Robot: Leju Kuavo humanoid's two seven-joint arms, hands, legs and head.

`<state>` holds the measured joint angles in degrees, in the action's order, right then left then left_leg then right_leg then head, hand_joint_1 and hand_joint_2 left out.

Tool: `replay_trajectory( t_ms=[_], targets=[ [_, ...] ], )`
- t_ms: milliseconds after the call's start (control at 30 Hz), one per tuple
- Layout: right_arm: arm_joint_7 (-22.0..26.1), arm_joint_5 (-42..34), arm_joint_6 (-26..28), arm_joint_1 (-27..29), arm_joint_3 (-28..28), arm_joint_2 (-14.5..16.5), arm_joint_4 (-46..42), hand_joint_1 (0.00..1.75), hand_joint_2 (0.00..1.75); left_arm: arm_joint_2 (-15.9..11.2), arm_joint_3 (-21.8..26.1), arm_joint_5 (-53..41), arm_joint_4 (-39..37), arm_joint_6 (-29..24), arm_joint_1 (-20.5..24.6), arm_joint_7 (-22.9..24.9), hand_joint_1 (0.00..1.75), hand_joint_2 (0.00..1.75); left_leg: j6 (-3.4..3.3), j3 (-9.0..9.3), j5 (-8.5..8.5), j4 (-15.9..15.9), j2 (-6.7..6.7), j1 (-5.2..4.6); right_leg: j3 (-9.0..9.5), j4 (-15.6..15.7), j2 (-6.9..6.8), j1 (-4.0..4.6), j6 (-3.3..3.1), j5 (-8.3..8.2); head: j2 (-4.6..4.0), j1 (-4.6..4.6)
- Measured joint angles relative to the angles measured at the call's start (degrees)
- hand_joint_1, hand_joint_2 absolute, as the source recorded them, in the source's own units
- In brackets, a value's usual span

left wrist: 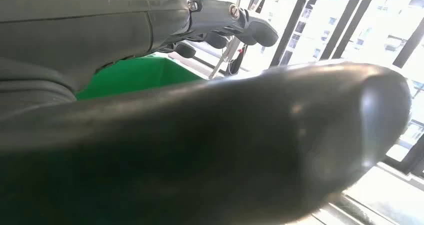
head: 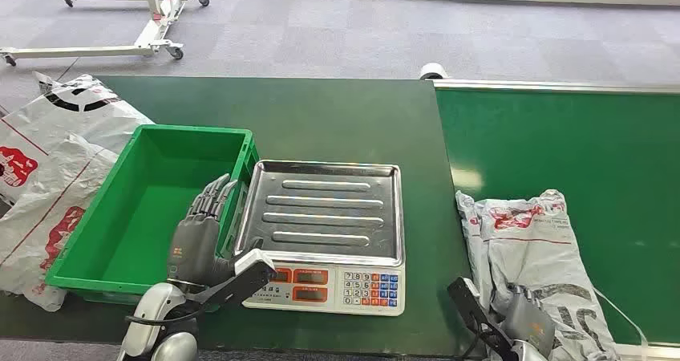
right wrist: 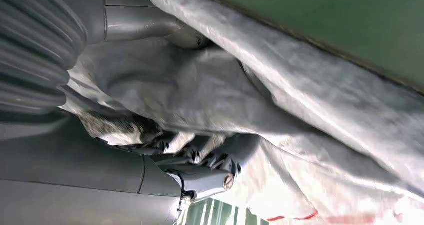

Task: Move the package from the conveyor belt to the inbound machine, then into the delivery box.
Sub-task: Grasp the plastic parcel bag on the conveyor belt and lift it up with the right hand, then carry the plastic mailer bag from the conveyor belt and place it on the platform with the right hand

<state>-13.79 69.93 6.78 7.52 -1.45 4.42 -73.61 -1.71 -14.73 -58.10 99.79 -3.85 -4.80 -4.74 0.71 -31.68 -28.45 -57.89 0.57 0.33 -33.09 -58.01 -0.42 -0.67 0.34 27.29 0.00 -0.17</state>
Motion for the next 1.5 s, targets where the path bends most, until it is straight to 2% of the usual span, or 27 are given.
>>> replay_trajectory(
  t_ms=[333,600,733,833,900,967,1033,1133,1333,1500],
  targets=[
    [2.7,-3.6,1.0,-0.1,0.0,0.0,-3.3,1.75,1.75,0.6,0.3,0.0,0.3,-0.2,-0.1,-0.6,0.0,0.0,0.0,0.0,0.0,0.0,0.0,0.0,-0.01,0.0,0.0,0.02,0.0,0.0,0.0,0.0],
    [4.6,-3.9,3.0,-0.3,-1.1,-0.2,-10.1,1.75,1.75,0.8,0.4,0.6,0.6,-0.5,-0.2,-2.1,0.0,0.0,0.01,-0.01,0.01,0.0,0.0,0.0,-0.01,0.0,0.0,0.0,0.0,-0.01,0.0,0.0],
    [5.4,-1.9,4.3,-0.7,-1.9,-0.7,-13.1,1.75,1.75,0.8,0.4,1.0,0.6,-0.5,-0.3,-2.9,0.0,0.0,0.0,-0.03,0.01,0.0,-0.02,-0.02,0.0,0.0,-0.02,-0.04,0.01,-0.02,0.0,0.0],
    [6.7,2.6,6.1,-3.4,-2.1,-3.1,-16.2,1.75,1.75,0.8,0.4,1.5,0.6,-0.6,-0.3,-4.4,0.0,0.0,-0.01,-0.12,0.02,0.0,0.03,-0.07,-0.03,0.0,0.02,-0.11,0.06,-0.09,0.0,-0.01],
    [7.8,4.8,5.4,-8.0,-2.0,-6.1,-17.6,1.75,1.75,0.7,0.4,2.1,0.4,-0.8,-0.2,-5.4,0.0,0.0,-0.06,-0.27,0.05,0.0,0.13,-0.12,-0.05,0.0,0.14,-0.16,0.14,-0.17,0.0,0.01],
    [9.1,5.5,3.5,-15.0,-1.3,-9.3,-17.7,1.75,1.75,0.6,0.4,2.8,0.1,-1.0,0.1,-6.1,0.0,0.0,-0.13,-0.47,0.11,0.0,0.23,-0.17,-0.09,0.0,0.26,-0.22,0.21,-0.27,0.0,0.02],
    [10.5,5.4,0.5,-24.2,0.8,-12.2,-16.0,1.75,1.75,0.5,0.4,3.5,-0.3,-1.3,0.8,-6.6,0.0,0.0,-0.18,-0.57,0.25,0.0,0.36,-0.23,-0.23,0.0,0.39,-0.27,0.22,-0.45,0.0,0.01],
    [11.7,3.2,-4.3,-38.2,6.2,-14.6,-10.6,1.75,1.75,0.3,0.4,4.4,-1.0,-1.6,2.1,-6.8,0.0,0.0,-0.15,-0.4,0.61,0.0,0.35,-0.25,-0.44,0.0,0.43,-0.23,0.21,-0.74,0.0,0.01],
    [12.4,-7.6,-11.1,-57.5,19.0,-14.8,3.9,1.75,1.75,-0.3,0.3,6.0,-2.4,-2.1,3.3,-7.0,0.0,0.0,0.0,-0.54,0.84,0.0,0.06,-0.19,-0.56,-0.1,0.2,-0.13,0.17,-0.83,0.0,0.01],
    [13.5,-15.3,-13.9,-66.1,27.4,-11.0,18.1,1.75,1.75,-0.8,-0.3,7.0,-4.0,-2.1,4.8,-7.3,0.0,0.0,0.02,-0.55,0.86,0.0,0.03,-0.1,-0.56,-0.1,0.18,-0.09,0.15,-0.84,0.0,-0.01]
  ],
)
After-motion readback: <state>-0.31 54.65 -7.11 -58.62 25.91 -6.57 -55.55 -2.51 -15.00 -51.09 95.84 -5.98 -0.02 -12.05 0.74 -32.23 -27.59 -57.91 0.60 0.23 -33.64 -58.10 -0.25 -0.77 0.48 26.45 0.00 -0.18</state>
